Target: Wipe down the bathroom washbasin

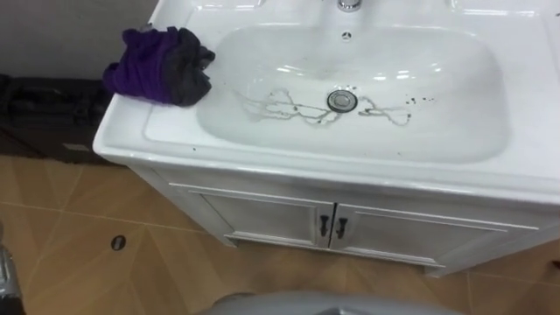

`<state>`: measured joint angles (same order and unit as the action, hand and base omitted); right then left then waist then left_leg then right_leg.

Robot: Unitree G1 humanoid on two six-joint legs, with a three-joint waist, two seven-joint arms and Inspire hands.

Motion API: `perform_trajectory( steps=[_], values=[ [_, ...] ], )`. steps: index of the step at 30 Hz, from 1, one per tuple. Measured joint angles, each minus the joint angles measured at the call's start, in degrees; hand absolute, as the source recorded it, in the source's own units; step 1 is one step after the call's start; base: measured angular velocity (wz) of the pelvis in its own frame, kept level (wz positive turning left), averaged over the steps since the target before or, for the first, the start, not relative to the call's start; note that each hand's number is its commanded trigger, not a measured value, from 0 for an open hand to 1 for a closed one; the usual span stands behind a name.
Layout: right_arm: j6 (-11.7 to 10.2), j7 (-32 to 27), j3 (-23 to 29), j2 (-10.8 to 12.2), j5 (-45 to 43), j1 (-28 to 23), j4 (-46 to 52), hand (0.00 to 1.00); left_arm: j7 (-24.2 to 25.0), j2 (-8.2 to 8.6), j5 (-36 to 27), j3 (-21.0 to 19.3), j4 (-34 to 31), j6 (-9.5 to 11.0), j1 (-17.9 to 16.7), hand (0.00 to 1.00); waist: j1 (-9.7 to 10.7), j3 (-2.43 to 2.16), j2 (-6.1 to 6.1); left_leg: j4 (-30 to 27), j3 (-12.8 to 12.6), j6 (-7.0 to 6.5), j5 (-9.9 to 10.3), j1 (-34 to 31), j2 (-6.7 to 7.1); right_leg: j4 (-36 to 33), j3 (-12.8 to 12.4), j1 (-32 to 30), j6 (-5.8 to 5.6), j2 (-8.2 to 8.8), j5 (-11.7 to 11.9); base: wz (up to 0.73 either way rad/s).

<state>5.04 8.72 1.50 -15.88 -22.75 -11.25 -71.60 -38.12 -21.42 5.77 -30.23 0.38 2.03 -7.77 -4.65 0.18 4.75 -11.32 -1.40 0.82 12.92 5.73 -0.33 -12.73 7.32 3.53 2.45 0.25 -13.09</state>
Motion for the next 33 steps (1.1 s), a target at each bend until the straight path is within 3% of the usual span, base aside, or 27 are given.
perform_trajectory(
  steps=[6, 11, 15, 21, 24, 33],
  values=[
    [-0.1, 0.2, -0.3, 0.2, -0.3, 0.3, 0.3, 0.0, 1.8, 0.0, 1.9, 4.9, -7.8, 0.0, 0.8, 0.0, 1.4, 0.13, -0.49, 0.1, -0.5, 0.0, 0.0, 0.0, -0.04, 0.0, -1.1, -0.2, -0.02, -0.37, 0.1, -0.05],
    [0.1, 0.8, -0.3, 0.2, -0.4, 0.3, 0.5, 0.0, 4.9, 0.0, 2.7, 6.6, -11.7, 0.4, 0.9, 0.0, 3.0, 0.38, -0.91, 0.1, -1.2, 0.0, 0.0, 0.0, -0.04, 0.1, -1.8, -0.5, -0.06, -0.43, 0.1, -0.12],
    [0.0, 1.2, -0.3, 0.3, -0.4, 0.3, 1.0, 0.0, 7.2, 0.35, -0.5, 9.6, -11.5, 0.4, 1.0, 0.0, 4.4, 0.63, -1.28, 0.1, -1.6, 0.0, 0.0, 0.4, -0.07, 0.0, -2.5, -0.4, -0.05, -0.51, 0.1, -0.09],
    [1.1, 1.3, -0.3, 0.6, -0.6, 0.3, 2.6, 0.0, 10.5, 1.46, -4.0, 14.8, -11.5, 0.3, 1.1, 0.0, 6.1, 0.62, -1.45, 0.7, -1.9, 0.0, 0.0, 0.9, -0.15, 0.1, -3.1, -0.5, -0.05, -0.61, 0.1, -0.07],
    [1.3, 1.3, -0.3, 1.2, -0.5, 0.2, 2.8, 0.0, 11.8, 2.75, -4.6, 15.5, -11.4, 0.0, 1.2, 0.0, 6.7, 0.47, -1.75, 0.7, -2.6, 0.0, 0.0, 1.2, -0.22, 0.1, -3.8, -0.4, -0.04, -0.86, 0.2, -0.1],
    [1.3, 1.3, -0.3, 2.5, -0.1, 0.0, 2.7, 0.0, 13.6, 2.79, -6.3, 18.0, -8.3, -0.3, 1.2, 0.0, 7.8, 0.39, -1.65, 1.8, -3.4, 0.0, 0.0, 2.2, -0.6, 0.0, -5.0, -0.4, 0.06, -1.38, 0.6, -0.08]
  ],
)
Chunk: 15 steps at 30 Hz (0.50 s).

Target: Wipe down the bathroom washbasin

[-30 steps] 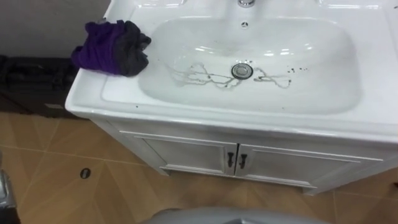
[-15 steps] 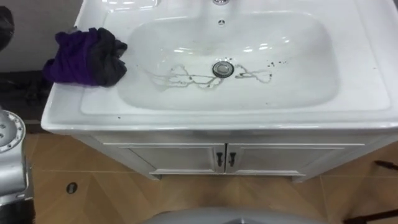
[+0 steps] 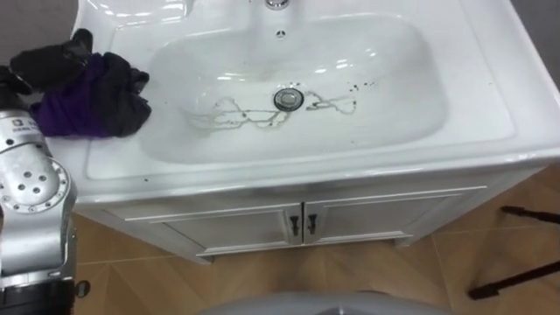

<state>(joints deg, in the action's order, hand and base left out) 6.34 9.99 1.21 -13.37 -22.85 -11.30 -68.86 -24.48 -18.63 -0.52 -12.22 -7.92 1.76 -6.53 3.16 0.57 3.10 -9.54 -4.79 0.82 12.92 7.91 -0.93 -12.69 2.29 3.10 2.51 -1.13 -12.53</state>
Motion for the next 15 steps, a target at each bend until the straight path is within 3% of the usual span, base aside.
perform_trajectory(
  steps=[8, 15],
  values=[
    [0.0, -0.7, 0.1, 0.0, -0.1, 0.3, -0.4, 0.0, 0.3, -0.02, 0.3, 1.6, 6.5, 0.0, 0.3, 0.0, 0.9, 0.07, 0.83, 0.0, -1.3, 0.0, 0.0, 0.5, -0.3, -0.1, -0.9, -0.1, 0.17, -0.07, 0.1, -0.06],
    [0.0, -0.5, 0.1, 0.0, -0.1, 0.8, -0.8, 0.0, 0.3, -0.01, 5.3, 1.6, 8.6, -0.3, 0.3, 0.0, 1.5, 0.22, 1.08, 0.0, -1.4, 0.0, 0.0, 0.7, -0.35, -0.4, -2.4, -0.2, 0.17, -0.35, 0.1, -0.05]
  ],
)
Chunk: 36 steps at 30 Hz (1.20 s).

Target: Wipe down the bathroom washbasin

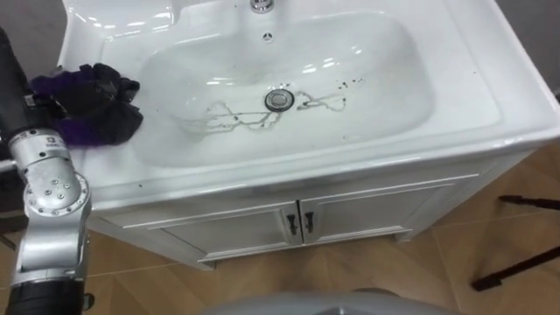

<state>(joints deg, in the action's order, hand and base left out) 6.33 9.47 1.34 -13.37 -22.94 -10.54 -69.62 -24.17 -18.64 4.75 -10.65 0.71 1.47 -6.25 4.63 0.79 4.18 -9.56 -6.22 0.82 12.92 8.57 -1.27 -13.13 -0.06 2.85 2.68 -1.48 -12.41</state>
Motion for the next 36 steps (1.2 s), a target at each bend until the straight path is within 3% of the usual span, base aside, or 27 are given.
perform_trajectory(
  steps=[4, 7, 11, 15, 22, 24, 26, 36],
  values=[
    [0.0, 0.1, 0.1, 0.0, 0.1, 0.3, 0.0, 0.0, 0.0, 0.0, 0.1, 0.0, 2.2, 0.1, 0.1, 0.0, -0.1, 0.0, -0.15, 0.0, 0.0, 0.0, 0.0, 0.1, 0.0, 0.1, -0.3, 0.0, 0.02, -0.08, 0.0, -0.07],
    [0.0, 0.1, 0.1, 0.0, 0.0, 0.5, -0.4, 0.0, 0.0, 0.0, 0.0, 0.0, 6.1, -0.2, 0.1, 0.0, 0.4, -0.25, 0.05, 0.0, 0.2, 0.0, 0.0, 0.2, -0.02, 0.1, -0.1, 0.0, 0.07, -0.39, 0.1, -0.01],
    [0.1, 0.0, 0.1, 0.0, -0.1, 0.4, -0.7, 0.0, 0.0, 0.0, -0.1, 0.0, 8.9, -0.3, 0.1, 0.0, 0.5, -0.27, -0.6, 0.1, 0.1, 0.0, 0.0, 0.5, -0.12, -0.4, -0.6, 0.1, 0.14, -0.53, 0.2, -0.03],
    [0.1, 0.0, 0.0, 0.0, 0.1, 1.5, -2.0, 0.0, -0.1, 0.0, 0.0, 0.6, 17.6, -0.5, 1.9, 0.0, 0.9, -0.29, -0.54, 0.1, 0.2, 0.0, 0.0, 0.6, -0.1, -0.4, -0.4, 0.1, 0.15, -0.51, 0.2, -0.04],
    [1.3, -0.7, 0.1, 0.0, 0.2, 2.9, -3.9, 0.0, -0.6, 0.0, -0.1, 2.0, 21.5, -0.6, 2.4, 0.0, 1.4, -0.52, 0.04, 0.1, 0.1, 0.0, 0.0, 0.8, -0.08, -0.4, -0.8, 0.0, 0.02, -0.6, 0.3, -0.01],
    [1.5, -0.7, 0.0, 0.0, 0.2, 2.8, -3.9, 0.0, -0.6, 0.01, 0.0, 2.1, 23.9, -0.6, 2.6, 0.0, 1.4, -0.95, 0.62, 0.1, 0.1, 0.0, 0.0, 1.1, -0.09, -0.5, -1.0, 0.1, 0.05, -0.63, 0.4, -0.1],
    [1.7, -0.7, 0.0, 0.1, 0.2, 2.8, -3.9, 0.0, -0.5, 0.01, -0.1, 2.1, 25.5, -0.6, 3.7, 0.0, 1.4, -1.07, 0.8, 0.1, 0.1, 0.0, 0.0, 1.2, -0.1, -0.7, -1.1, 0.1, 0.06, -0.64, 0.4, -0.04],
    [2.5, -1.3, 0.0, 0.1, 1.0, 3.0, -3.9, 0.0, -0.5, 0.01, 0.0, 2.1, 26.4, -0.6, 4.3, 0.0, 1.4, -1.05, 0.56, 0.1, 0.0, 0.0, 0.0, 1.3, -0.1, -0.8, -1.2, 0.1, -0.01, -0.69, 0.6, 0.0]
  ],
)
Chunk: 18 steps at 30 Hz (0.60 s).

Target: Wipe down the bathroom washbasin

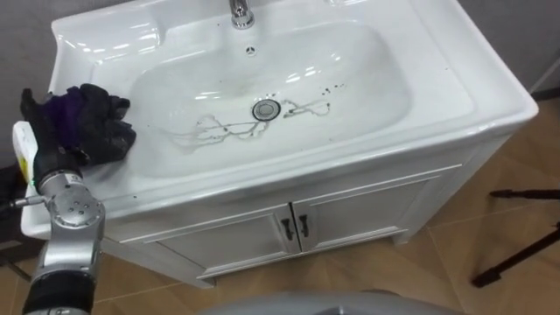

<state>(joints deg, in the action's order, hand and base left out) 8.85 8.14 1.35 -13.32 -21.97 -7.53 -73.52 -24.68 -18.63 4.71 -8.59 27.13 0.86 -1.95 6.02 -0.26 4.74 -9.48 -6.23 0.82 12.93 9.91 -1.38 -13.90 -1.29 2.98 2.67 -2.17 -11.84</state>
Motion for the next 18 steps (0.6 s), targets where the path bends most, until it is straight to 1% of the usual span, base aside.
perform_trajectory(
  steps=[4, 7, 10, 11, 15, 16, 18],
  values=[
    [0.0, 0.0, -0.1, 0.0, 0.0, 0.0, 0.0, 0.0, 0.0, 0.0, 0.2, 0.1, 0.0, -0.1, 0.0, 0.0, 0.0, 0.0, -0.07, 0.0, 0.0, 0.0, 0.0, -0.1, -0.01, 0.1, 0.1, 0.0, 0.0, -0.03, 0.0, 0.0],
    [0.8, 0.0, -0.1, 0.0, 0.1, 0.3, 0.0, 0.0, 0.1, 0.0, 2.8, 1.1, 1.8, -0.1, 0.4, 0.0, -0.2, -0.01, -0.05, 0.0, -0.3, 0.0, 0.0, -0.1, -0.01, 0.1, 0.2, 0.0, 0.0, -0.02, 0.0, 0.0],
    [1.7, 0.0, -0.1, 0.0, 0.0, 0.7, 0.0, 0.0, 0.5, 0.01, 6.9, 2.0, 5.1, -0.1, 2.2, 0.0, -0.3, -0.04, 0.0, 0.0, -0.2, 0.0, 0.0, 0.1, -0.01, 0.1, 0.4, 0.2, 0.0, -0.02, 0.0, 0.02],
    [2.1, 0.0, 0.0, 0.0, -0.1, 0.8, 0.0, 0.0, 1.1, 0.01, 8.9, 2.0, 6.4, -0.1, 2.7, 0.0, -0.5, -0.08, 0.06, 0.1, -0.2, 0.0, 0.0, 0.3, -0.03, 0.0, 0.2, 0.3, 0.01, -0.09, 0.0, -0.04],
    [3.0, 0.0, 0.3, 0.0, -0.8, 0.6, 0.1, 0.0, 4.0, 0.0, 11.8, 1.9, 8.2, -0.4, 3.8, 0.0, -0.6, -0.17, 0.18, 0.1, -0.8, 0.0, 0.0, 0.9, -0.06, 0.1, 0.2, 1.0, 0.04, -0.1, 0.0, -0.01],
    [3.5, 0.0, 1.0, 0.0, -0.8, 0.6, 0.3, 0.0, 4.9, -0.01, 12.2, 1.9, 8.8, -0.7, 4.0, 0.0, -0.7, -0.2, 0.31, 0.1, -1.8, 0.0, 0.0, 0.8, -0.1, 0.1, 0.2, 0.9, 0.02, -0.08, 0.0, 0.0],
    [4.5, 0.1, 1.2, 0.0, -0.8, 0.6, 0.6, 0.0, 6.9, -0.07, 13.1, 1.8, 9.1, -1.8, 4.7, 0.0, -0.9, -0.33, 0.49, 0.1, -2.6, 0.0, 0.0, 0.9, -0.16, 0.1, 0.1, 0.9, -0.06, -0.08, 0.1, 0.0]
  ],
)
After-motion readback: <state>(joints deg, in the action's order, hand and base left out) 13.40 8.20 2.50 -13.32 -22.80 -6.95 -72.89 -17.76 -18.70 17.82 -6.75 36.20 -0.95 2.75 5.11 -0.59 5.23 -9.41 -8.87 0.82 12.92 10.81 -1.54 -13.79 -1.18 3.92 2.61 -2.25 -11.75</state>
